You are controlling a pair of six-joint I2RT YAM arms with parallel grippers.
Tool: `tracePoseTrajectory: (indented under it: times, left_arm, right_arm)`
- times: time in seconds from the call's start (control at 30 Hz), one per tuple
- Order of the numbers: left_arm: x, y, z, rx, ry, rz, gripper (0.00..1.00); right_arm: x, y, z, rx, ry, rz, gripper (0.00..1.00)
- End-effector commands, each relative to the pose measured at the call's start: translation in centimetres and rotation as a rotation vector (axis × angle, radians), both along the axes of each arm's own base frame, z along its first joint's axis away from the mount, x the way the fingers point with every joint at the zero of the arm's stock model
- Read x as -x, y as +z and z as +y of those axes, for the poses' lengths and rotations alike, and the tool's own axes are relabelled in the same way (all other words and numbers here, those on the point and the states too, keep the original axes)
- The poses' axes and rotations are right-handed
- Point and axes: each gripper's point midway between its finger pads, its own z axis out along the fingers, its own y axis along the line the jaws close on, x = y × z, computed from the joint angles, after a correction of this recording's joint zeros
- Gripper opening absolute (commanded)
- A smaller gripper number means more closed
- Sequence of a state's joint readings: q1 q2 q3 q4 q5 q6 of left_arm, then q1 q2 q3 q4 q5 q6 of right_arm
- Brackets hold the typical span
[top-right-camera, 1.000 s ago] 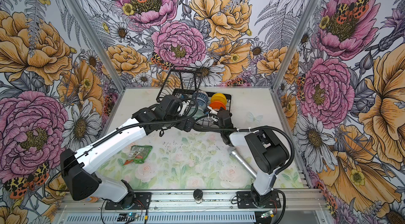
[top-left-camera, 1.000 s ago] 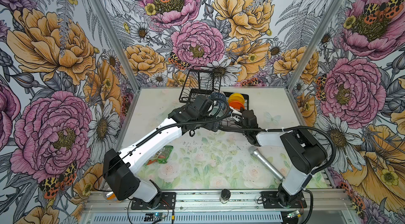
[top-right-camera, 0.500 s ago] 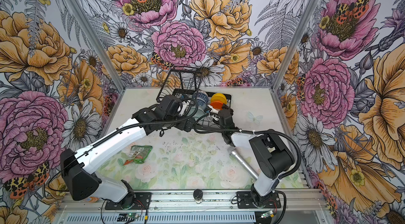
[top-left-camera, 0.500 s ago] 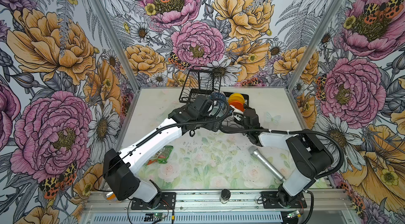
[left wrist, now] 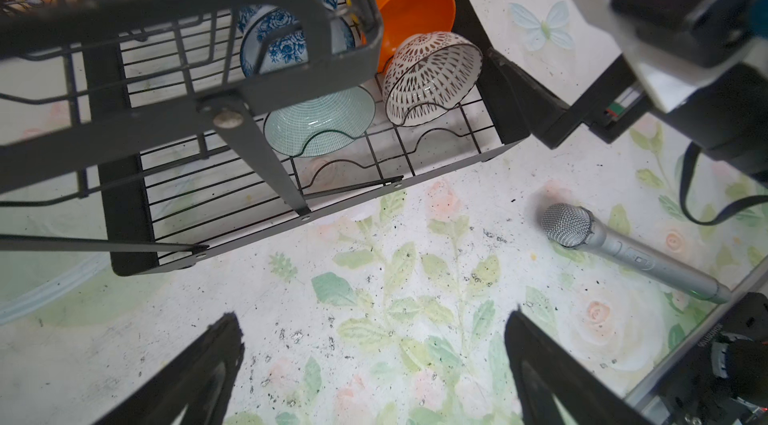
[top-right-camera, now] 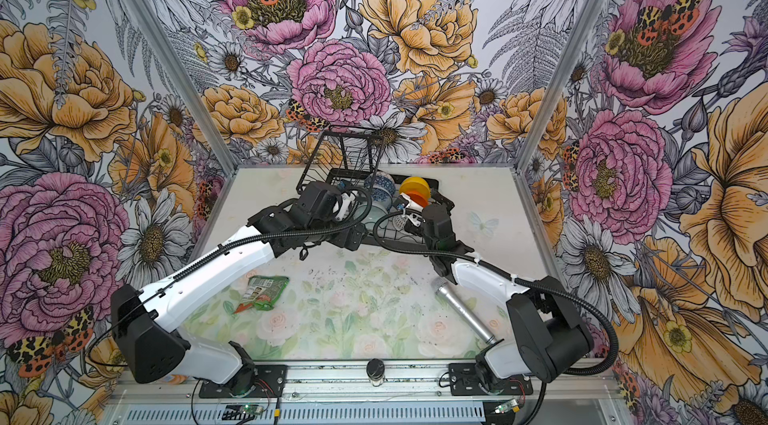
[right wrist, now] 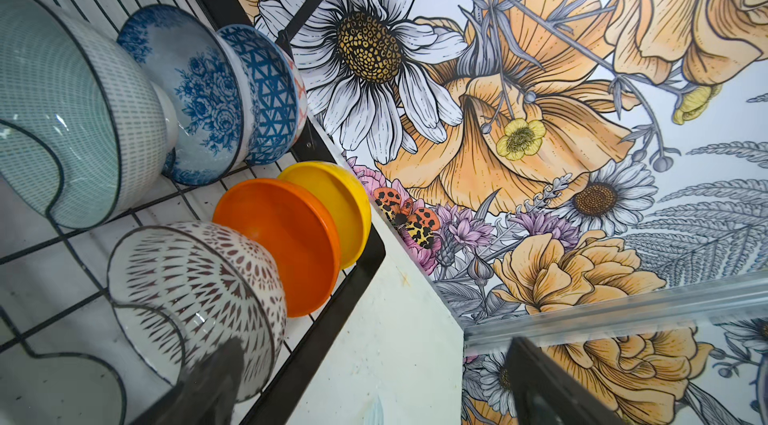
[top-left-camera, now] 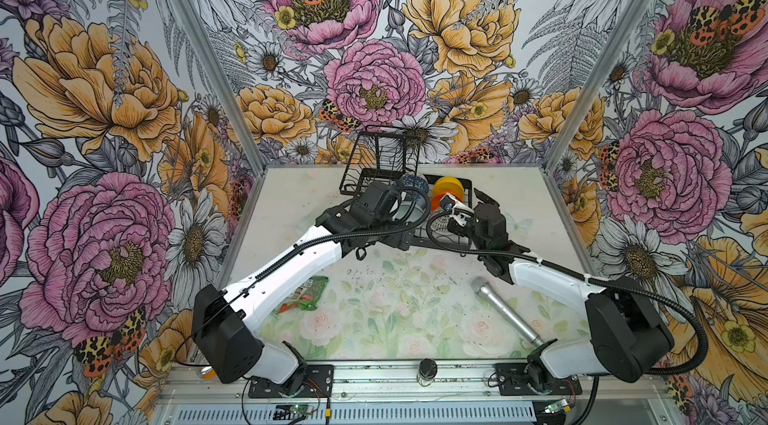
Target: Load the bowls into the dish rack
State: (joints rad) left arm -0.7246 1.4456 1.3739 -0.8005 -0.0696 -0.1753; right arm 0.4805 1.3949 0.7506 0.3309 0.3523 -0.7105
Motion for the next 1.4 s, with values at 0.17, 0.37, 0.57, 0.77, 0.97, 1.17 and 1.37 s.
tracePoseTrajectory:
  times: [0.17,0.37,0.57,0.77,0.97,1.17,1.37]
  left_arm:
    - [-0.6,2.4,1.9,0.052,0.047,-0.080,0.99]
    - [-0.8,2.9,4.3,0.074,0.119,-0.121,0.99]
    - [-1.0,5.3,7.6,0.115,0.209,-0.292,0.99]
    - [-0.4,6.9,12.9,0.167,0.311,-0.619,0.99]
    - [0.5,5.4,21.6,0.109,0.649,-0.816,0.99]
    - [0.4,0.1,27.3,0.068,0.874,-0.775,0.99]
    - [-0.8,-5.2,29.2,-0.007,0.914,-0.718,0.99]
  right_arm:
    - [3.4,1.6,-0.5,-0.016,-0.004,0.036,0.99]
    - [5.5,3.3,-0.9,-0.115,-0.014,0.073,0.99]
    - [7.1,4.7,-3.7,-0.282,-0.164,0.119,0.99]
    - [8.3,7.2,-7.6,-0.597,-0.338,0.092,1.00]
    - [7.9,4.8,-13.3,-0.719,-0.575,0.057,0.99]
    - [7.2,0.2,-16.6,-0.679,-0.666,-0.111,0.99]
    - [6.1,-4.7,-16.3,-0.668,-0.628,-0.157,0.99]
